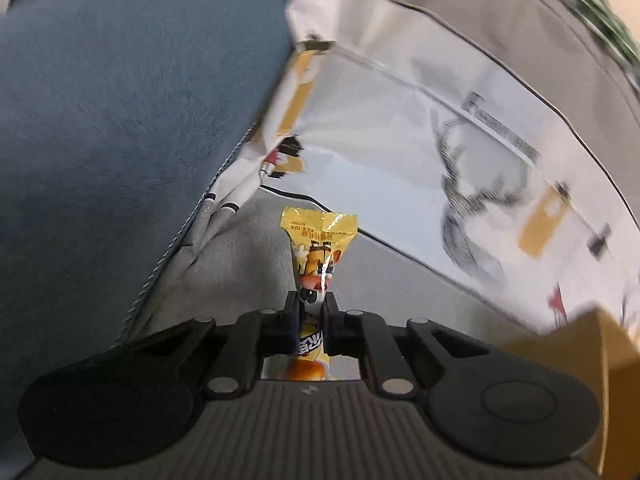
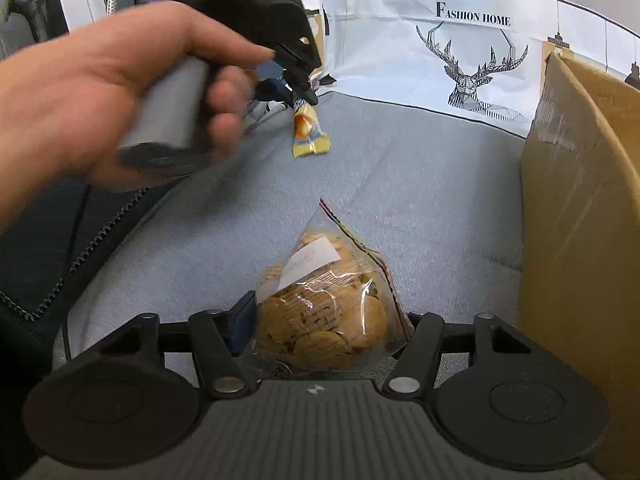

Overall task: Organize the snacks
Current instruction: 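Grasp the yellow candy stick with the left tool while the right tool grasps the cookie bag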

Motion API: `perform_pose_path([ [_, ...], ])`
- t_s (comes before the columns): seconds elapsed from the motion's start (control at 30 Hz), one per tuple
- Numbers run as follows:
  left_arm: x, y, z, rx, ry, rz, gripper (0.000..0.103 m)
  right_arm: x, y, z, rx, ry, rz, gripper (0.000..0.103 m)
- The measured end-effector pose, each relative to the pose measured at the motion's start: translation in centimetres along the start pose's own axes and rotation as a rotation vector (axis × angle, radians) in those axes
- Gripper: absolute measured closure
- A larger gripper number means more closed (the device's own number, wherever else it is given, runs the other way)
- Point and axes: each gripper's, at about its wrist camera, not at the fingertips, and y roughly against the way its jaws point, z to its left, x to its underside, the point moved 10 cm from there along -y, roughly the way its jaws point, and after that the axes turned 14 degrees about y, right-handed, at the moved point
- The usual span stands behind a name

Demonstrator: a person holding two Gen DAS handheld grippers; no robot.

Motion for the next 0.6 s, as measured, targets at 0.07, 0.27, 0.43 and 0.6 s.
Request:
perform_pose_path([
  [0.07,1.0,2.7,-0.4,0.009,-0.079,-0.013,0.092,-0.1,0.5,0.0,-0.001,-0.006,-0.002,0.040],
  [0.27,7.6,8.8,2.0,0.031,-0.336,0.053,0.092,0.7,1.6,0.4,-0.116,-0.100,0.068,0.040],
  [0.43,12.9,8.8,5.9,0.006,-0.379,0.202,0.092,2.8,1.5,0.7,-0.206,-0.187,0.160,0.038],
  [0.6,15.0,7.1,7.4,-0.008,-0.359,0.265,0.086,2.6,2.6,1.1,-0.143,-0.095,0.126,0.026],
])
